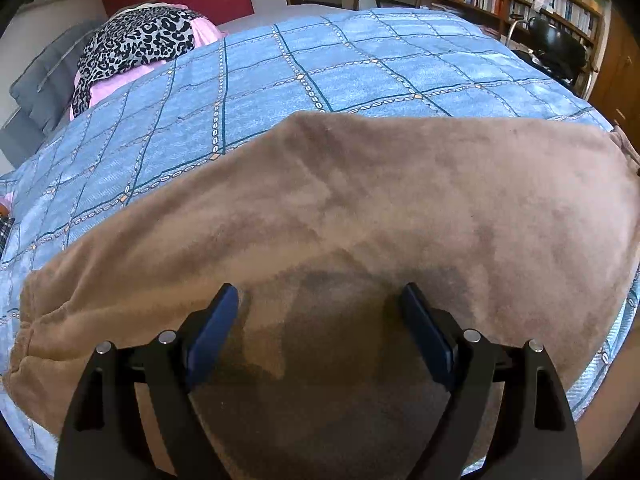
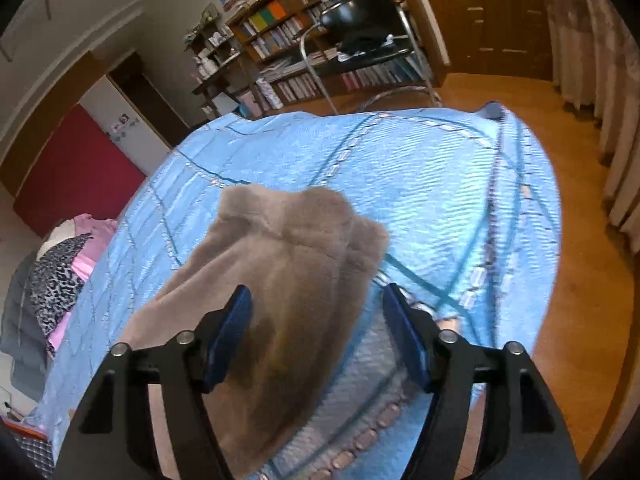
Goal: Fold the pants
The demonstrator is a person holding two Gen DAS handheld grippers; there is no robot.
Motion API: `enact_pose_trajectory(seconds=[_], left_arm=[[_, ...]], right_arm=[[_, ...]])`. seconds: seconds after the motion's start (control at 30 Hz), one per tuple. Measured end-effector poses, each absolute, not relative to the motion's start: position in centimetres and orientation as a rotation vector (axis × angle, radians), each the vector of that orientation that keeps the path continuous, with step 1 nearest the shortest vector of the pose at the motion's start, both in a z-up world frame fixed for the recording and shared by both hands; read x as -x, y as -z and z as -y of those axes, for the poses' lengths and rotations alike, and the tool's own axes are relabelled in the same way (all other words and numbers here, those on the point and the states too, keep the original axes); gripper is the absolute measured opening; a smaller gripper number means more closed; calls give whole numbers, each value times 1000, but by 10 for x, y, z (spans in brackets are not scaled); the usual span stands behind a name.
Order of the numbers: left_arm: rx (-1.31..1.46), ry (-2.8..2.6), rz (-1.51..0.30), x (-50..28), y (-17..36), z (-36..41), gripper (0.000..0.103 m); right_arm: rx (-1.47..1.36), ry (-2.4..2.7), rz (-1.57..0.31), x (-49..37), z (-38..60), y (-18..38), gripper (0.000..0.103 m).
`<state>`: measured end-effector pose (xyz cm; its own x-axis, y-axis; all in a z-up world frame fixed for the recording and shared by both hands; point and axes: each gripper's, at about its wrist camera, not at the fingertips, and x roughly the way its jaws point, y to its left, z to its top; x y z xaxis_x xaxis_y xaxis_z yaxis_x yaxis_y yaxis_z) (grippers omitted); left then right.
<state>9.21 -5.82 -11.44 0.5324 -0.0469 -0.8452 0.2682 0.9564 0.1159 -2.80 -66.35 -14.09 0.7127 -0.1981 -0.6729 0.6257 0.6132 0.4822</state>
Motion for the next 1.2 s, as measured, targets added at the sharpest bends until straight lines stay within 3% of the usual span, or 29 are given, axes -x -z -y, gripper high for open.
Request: enact_pose_trajectory(seconds=[0.17,0.23,0.7,1.2], left_arm=[[-245,193,-1001,-93,115,62,84],[-236,196,-1006,-92,114,62,84],[-166,253,-970,-85,89,57,84],[-92,228,-942,-75,82,16,84]], right_arm=[[-799,544,-629,21,661,148,33],[-778,534,-629,18,655,141,19],[-541,239,-435,5,546,17,16],[-299,-71,-489,-11,365,-1,16]])
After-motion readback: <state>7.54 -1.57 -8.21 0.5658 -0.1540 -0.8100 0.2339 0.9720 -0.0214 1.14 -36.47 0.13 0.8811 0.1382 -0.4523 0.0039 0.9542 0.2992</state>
